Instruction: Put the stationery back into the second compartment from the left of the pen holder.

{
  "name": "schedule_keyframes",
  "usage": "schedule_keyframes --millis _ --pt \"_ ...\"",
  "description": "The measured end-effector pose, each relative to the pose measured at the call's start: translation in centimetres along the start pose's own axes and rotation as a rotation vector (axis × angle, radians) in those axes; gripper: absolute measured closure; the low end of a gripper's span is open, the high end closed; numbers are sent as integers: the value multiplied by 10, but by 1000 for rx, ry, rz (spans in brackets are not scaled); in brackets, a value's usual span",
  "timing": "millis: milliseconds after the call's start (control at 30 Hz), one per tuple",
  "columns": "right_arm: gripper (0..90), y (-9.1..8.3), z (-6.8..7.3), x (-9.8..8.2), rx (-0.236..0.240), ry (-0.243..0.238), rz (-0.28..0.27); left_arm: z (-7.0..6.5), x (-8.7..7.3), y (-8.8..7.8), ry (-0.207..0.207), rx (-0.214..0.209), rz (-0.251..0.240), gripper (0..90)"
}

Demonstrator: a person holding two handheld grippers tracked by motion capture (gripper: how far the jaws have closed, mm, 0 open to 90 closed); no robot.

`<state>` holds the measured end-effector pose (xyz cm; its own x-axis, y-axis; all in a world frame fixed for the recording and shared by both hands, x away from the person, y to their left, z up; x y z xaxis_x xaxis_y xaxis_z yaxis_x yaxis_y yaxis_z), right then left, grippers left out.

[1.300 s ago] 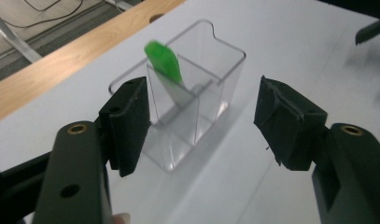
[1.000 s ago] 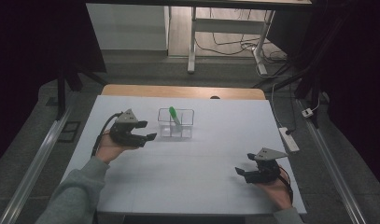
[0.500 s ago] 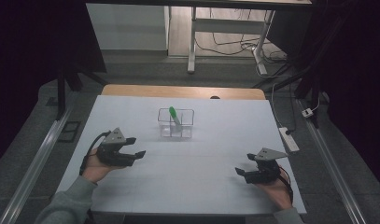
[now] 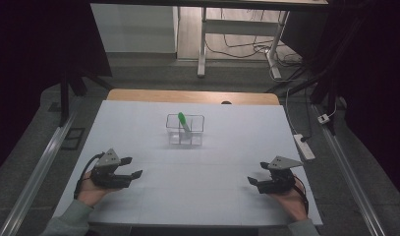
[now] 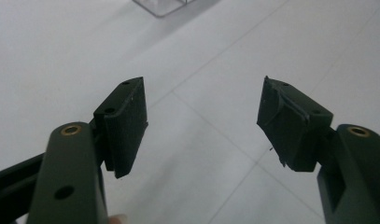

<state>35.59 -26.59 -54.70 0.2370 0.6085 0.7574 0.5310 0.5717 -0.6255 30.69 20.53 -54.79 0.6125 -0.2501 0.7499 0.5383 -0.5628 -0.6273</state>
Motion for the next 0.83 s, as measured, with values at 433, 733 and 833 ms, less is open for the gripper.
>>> schedule_keyframes --millis 433,733,833 --pt "206 0 0 -1 -3 0 1 1 -5 -1 -1 8 0 323" --pt "207 -1 1 -1 -3 1 -6 1 -5 1 3 7 1 321" --pt "207 -3 2 0 -2 -1 -10 1 -5 1 3 7 1 321"
Point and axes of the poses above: each handheld gripper's, and its own axes: y roughly forward along the jaws, x roughly out of its top, z roughly to its left, the point moved 6 cm from there along y, roughly forward along the jaws, and after that the axes turned 11 degrees about -y, right-handed, at the moved point
